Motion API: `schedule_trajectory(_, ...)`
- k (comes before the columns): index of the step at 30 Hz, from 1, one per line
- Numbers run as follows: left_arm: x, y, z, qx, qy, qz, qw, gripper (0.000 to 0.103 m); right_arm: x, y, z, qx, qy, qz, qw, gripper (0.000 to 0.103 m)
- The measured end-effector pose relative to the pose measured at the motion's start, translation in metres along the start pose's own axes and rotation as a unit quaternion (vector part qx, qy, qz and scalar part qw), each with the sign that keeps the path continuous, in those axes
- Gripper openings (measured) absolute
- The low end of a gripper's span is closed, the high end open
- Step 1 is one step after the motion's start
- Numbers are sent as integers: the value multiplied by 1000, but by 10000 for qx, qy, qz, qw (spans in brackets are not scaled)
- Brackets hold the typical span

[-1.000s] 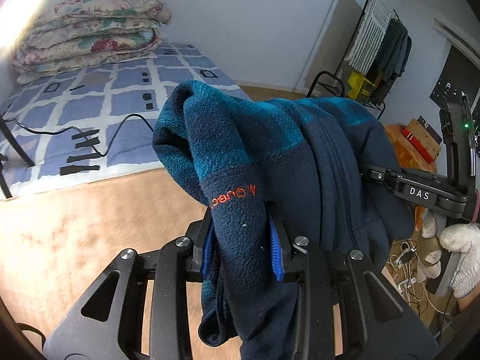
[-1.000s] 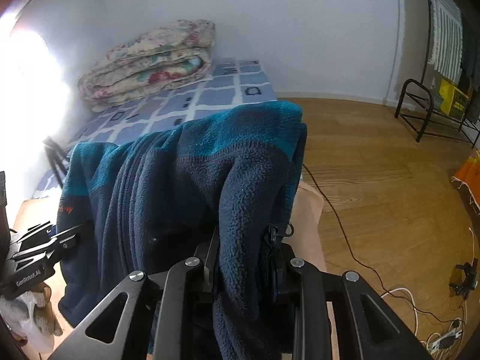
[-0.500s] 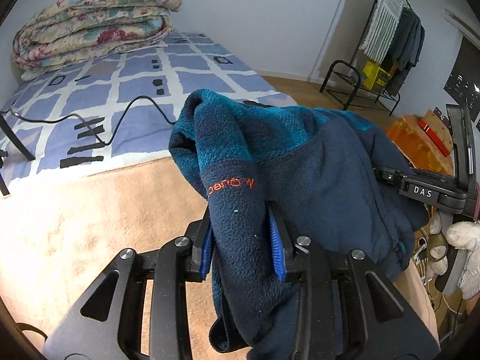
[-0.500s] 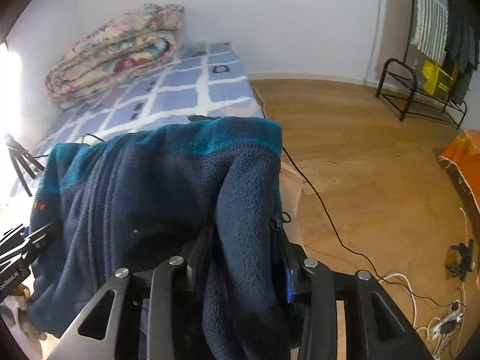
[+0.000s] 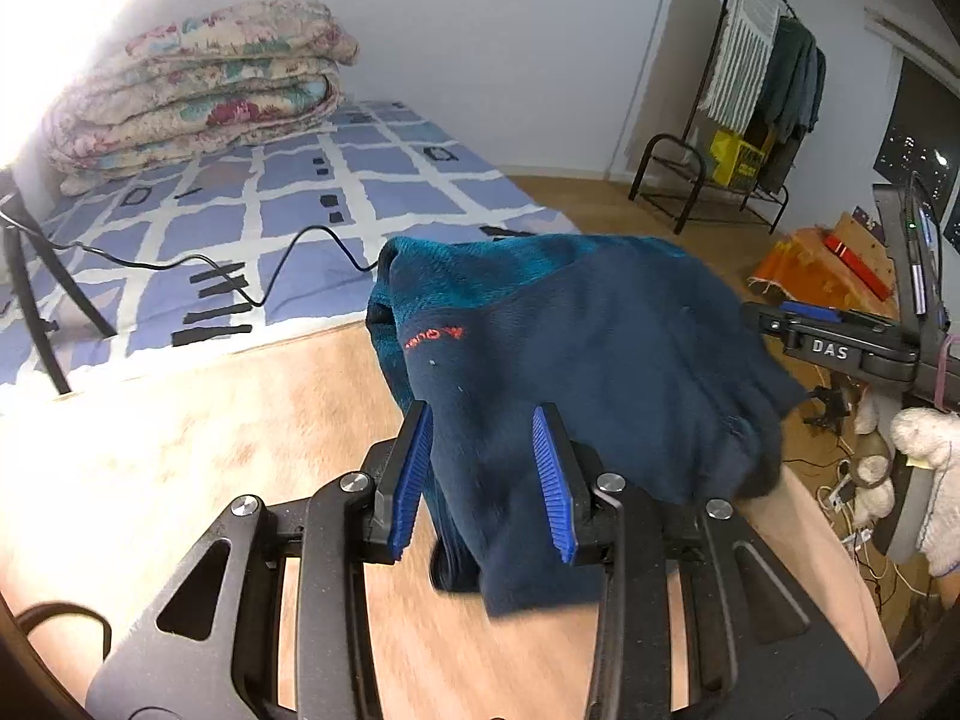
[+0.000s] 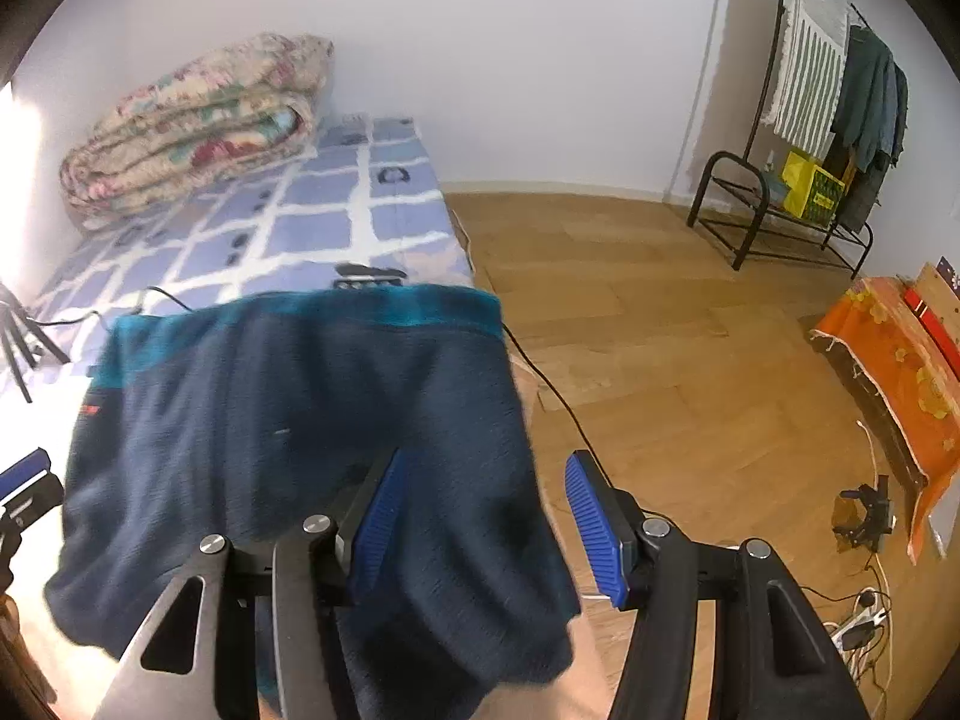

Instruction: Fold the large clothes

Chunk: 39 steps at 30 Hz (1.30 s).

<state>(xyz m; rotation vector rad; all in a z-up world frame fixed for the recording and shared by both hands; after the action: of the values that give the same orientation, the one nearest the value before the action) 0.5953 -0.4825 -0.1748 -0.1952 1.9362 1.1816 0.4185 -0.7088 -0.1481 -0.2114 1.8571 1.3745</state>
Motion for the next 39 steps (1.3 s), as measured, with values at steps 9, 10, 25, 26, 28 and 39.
schedule_trajectory(9,13,108,-25,-21,-139,-355,9993,34,16,88,26,-229,55,-325,9992,56)
schedule_trajectory(10,14,127,-28,-26,-142,-413,9990,34,19,103,28,-285,18,-362,9989,56)
schedule_trajectory(25,61,373,-58,-214,-313,-1105,9932,34,89,346,54,-646,70,-984,9930,58)
schedule_trajectory(26,68,387,-56,-251,-297,-1155,9926,34,92,355,56,-671,47,-1006,9927,60)
schedule_trajectory(28,82,408,-55,-258,-228,-1234,9918,34,107,381,61,-709,-7,-1116,9912,61)
schedule_trajectory(39,162,455,-57,-558,-314,-1174,9910,40,199,421,100,-976,-96,-1103,9890,65)
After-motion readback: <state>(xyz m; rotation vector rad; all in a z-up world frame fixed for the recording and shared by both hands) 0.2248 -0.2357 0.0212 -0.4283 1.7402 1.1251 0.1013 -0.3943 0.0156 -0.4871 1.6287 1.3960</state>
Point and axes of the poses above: each gripper's, at about its wrist camera, not at the fingertips, and y roughly against the way its jaws point, z to its left, x to its underside, the point moved 7 cm from there along -y, roughly the way its jaws point
